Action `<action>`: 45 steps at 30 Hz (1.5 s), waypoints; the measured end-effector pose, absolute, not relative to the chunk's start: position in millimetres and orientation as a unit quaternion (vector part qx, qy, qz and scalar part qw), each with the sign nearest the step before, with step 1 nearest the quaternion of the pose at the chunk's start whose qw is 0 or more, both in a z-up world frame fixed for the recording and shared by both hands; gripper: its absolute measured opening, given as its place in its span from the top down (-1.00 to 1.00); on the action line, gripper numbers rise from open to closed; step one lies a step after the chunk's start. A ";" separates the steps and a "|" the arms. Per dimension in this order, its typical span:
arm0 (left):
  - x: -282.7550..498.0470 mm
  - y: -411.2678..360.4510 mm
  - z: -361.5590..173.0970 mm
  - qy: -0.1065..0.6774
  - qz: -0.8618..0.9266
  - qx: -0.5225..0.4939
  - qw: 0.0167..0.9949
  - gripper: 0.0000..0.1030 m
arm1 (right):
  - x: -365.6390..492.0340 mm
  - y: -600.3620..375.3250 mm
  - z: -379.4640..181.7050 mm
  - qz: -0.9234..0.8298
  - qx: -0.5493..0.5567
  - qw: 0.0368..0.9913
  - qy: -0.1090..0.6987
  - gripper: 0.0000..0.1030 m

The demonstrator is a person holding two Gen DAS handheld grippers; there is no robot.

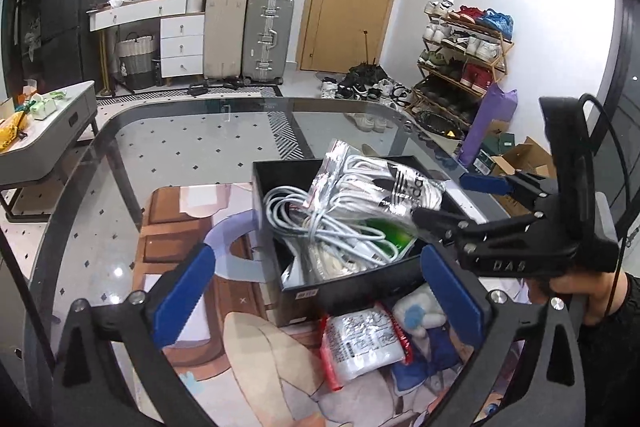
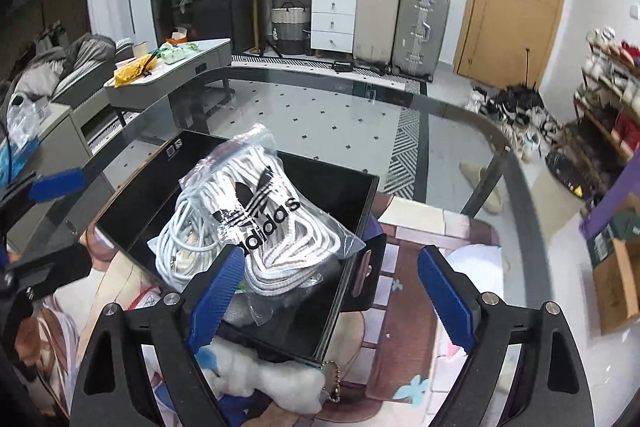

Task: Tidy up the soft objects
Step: 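Withdraw both grippers from the box back over the table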

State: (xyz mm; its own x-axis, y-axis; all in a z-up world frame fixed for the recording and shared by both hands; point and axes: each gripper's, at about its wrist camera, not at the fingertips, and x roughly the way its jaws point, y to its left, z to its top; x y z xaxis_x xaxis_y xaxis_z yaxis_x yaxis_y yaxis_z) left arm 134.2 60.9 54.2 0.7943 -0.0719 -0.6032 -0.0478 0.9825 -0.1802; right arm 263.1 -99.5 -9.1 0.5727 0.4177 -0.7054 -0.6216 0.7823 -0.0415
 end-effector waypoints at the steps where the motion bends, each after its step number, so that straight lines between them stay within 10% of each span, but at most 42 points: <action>1: 132.7 61.3 52.9 0.321 -0.005 -0.091 0.943 -1.00 | 261.7 -99.6 -7.9 0.298 -0.141 0.877 0.350 -0.75; 45: 98.2 31.4 10.5 0.346 0.022 -0.049 0.937 -1.00 | 186.8 -152.9 -26.6 0.340 -0.126 0.862 0.354 -0.99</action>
State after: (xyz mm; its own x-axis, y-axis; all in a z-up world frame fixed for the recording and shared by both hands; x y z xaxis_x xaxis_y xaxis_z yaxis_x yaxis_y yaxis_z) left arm 98.2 31.4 10.5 0.7595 0.0072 -0.6504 -0.0756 0.9941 -0.0772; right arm 186.8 -152.9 -26.6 0.5181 0.4966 -0.6964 -0.6753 0.7372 0.0233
